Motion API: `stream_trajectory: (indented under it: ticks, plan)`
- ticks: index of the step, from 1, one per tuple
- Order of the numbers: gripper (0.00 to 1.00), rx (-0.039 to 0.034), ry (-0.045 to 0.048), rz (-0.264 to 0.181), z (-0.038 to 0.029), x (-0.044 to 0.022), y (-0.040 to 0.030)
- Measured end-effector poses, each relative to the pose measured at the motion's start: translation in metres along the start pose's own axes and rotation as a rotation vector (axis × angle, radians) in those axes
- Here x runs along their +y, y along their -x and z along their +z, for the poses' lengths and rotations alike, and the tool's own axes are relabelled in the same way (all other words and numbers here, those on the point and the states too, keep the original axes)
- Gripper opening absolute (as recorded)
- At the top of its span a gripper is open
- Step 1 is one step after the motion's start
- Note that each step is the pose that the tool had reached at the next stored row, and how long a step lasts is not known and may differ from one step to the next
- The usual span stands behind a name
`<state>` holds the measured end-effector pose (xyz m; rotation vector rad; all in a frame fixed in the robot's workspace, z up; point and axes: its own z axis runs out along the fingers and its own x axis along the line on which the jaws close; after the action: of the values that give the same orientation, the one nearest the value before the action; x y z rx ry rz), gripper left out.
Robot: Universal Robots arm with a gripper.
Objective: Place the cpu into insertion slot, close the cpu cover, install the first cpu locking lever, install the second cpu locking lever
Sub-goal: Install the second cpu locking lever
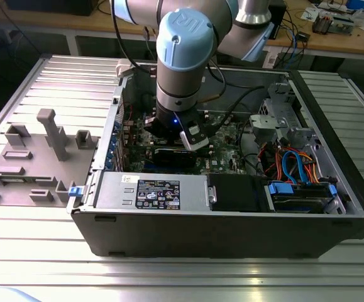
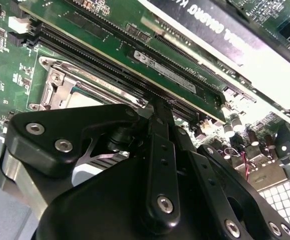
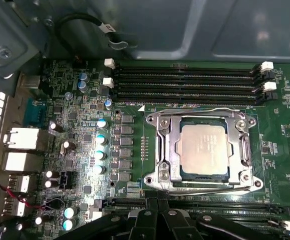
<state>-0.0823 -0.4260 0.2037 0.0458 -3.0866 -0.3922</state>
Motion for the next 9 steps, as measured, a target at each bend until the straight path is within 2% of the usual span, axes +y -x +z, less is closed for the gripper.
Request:
stream_trajectory:
  ticks: [9]
  plan:
    - [0.11,0.001,0.0002,0.001,0.003,0.0016,-0.0011]
